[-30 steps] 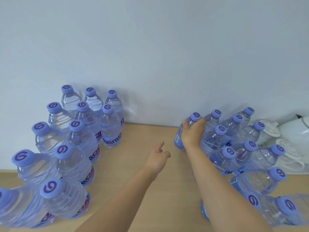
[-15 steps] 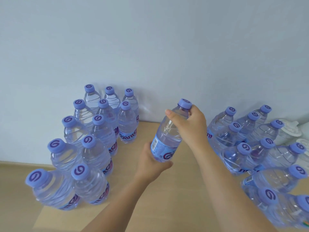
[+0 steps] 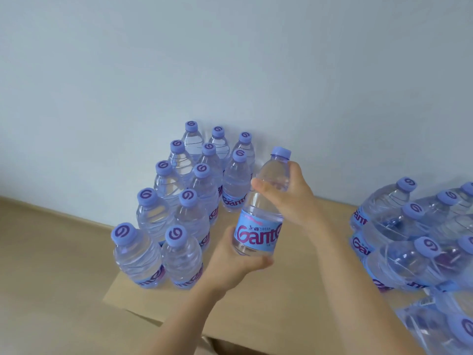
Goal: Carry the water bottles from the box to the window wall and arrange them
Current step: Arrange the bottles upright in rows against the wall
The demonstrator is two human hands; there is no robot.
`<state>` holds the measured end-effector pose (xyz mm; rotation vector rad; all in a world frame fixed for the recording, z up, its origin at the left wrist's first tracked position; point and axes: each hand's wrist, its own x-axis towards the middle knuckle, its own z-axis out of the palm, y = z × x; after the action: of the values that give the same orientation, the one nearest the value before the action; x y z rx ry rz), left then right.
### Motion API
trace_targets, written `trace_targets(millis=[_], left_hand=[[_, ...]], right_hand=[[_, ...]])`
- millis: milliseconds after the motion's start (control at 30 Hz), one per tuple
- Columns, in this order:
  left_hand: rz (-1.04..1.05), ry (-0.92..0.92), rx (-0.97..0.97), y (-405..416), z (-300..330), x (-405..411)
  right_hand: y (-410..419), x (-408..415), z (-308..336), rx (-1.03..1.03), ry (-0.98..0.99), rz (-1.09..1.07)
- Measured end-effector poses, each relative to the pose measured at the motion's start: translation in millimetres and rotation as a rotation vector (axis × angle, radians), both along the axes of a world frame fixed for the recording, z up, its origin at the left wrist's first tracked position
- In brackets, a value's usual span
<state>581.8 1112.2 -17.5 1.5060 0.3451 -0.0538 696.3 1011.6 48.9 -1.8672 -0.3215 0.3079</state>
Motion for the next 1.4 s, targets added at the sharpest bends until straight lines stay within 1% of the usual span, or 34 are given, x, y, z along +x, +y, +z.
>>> trace_targets(millis=[67,100,200,267,367,433,533,667,800,900,1100,1300,1400], left_hand=[[0.023,0.015,-0.007,6,-5,-3],[0.038,0.017,0.001,8,-8,-4],[0.089,0.043,0.0,9,-18,-4],[0.185,0.075,0.014,5,-26,-5],[0.315,0.102,0.027,-3,-40,-8],[0.305,0.11,0.028,-7,-50,-8],[0.263,0.167,0.064,-5,-63,-5],[0.292,0.226,-0.023,1,-70,6],[0.363,0.262,-0.102,5,-71,23],[0.389,0.246,-0.111,8,-73,32],[0.347,0.225,-0.144,14,-79,47],[0.344,0.229,-0.111,11,-81,47],[0.326,0.233,-0.084,12,-80,46]], right_hand=[[-1,4,0,-0.054,0.054,0.099],[0,5,-1,-0.069,0.066,0.115],[7,7,-9,-0.059,0.048,0.109],[14,7,-15,-0.028,0.04,0.103],[25,7,-29,-0.033,-0.008,0.079],[32,5,-41,-0.046,-0.056,0.042],[40,2,-57,-0.06,-0.044,-0.016],[50,1,-74,-0.047,-0.035,-0.05],[59,1,-88,-0.076,-0.05,-0.066],[60,4,-96,-0.09,-0.075,-0.086],[60,10,-100,-0.097,-0.07,-0.083],[61,9,-107,-0.065,-0.047,-0.099],[65,11,-103,-0.076,0.002,-0.067]])
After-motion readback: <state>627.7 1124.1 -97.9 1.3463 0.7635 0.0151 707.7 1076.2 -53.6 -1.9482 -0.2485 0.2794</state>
